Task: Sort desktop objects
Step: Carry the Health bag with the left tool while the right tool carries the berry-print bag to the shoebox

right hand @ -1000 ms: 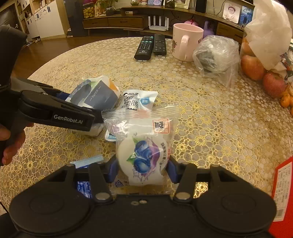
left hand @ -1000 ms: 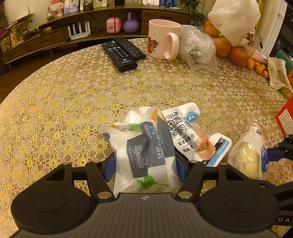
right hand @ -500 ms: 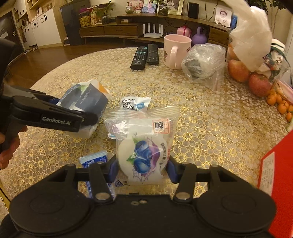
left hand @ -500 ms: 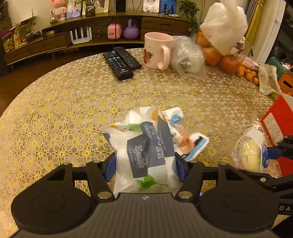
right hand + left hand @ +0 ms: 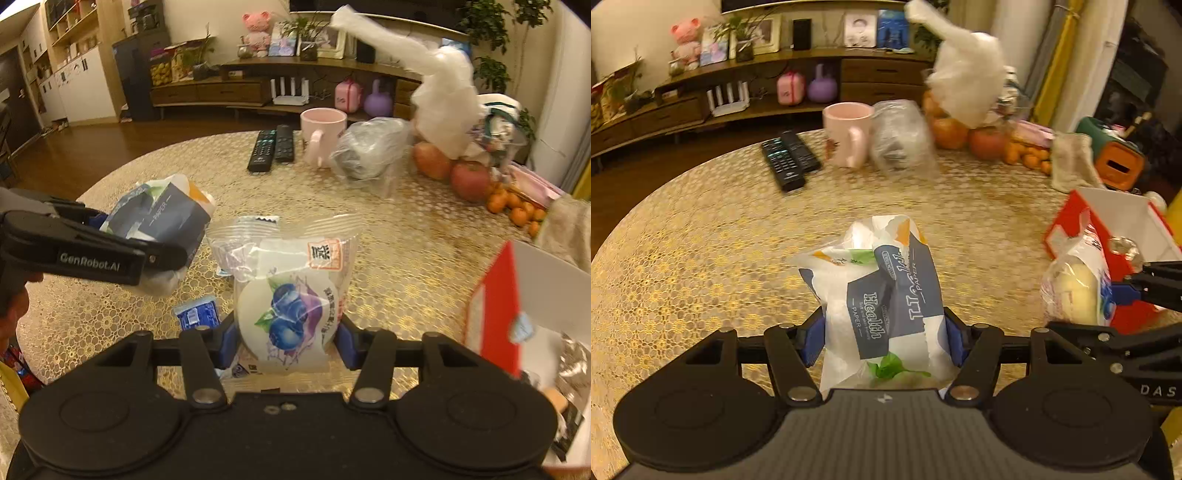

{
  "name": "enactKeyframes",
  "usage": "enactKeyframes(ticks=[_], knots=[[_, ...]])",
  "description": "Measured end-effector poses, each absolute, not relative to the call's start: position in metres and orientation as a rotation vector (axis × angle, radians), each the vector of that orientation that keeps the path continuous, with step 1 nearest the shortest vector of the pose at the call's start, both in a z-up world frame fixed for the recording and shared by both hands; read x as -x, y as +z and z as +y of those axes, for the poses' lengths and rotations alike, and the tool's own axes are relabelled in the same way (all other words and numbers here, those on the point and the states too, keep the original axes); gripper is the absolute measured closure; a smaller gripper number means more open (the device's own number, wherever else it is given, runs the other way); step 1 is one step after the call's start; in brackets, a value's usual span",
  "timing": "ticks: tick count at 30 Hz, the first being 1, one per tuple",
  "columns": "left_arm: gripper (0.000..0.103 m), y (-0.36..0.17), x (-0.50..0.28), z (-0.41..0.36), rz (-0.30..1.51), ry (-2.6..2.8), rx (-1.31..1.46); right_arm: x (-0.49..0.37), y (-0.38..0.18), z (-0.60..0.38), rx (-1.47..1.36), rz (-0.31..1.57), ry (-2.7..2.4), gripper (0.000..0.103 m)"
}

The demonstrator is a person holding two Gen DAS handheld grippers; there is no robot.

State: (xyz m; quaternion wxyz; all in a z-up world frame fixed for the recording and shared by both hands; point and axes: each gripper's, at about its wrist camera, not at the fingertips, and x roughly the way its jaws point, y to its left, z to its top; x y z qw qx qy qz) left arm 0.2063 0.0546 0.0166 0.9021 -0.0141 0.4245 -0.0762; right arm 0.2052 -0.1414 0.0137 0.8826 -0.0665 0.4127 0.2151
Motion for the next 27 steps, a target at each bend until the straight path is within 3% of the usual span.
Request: enactKeyframes(ticks=[27], knots=[[0.041, 0.048, -0.173, -0.124, 0.845, -0.388, -0.064, -0.145, 0.056, -0.306, 0.046, 0.789, 0.251, 0.052]])
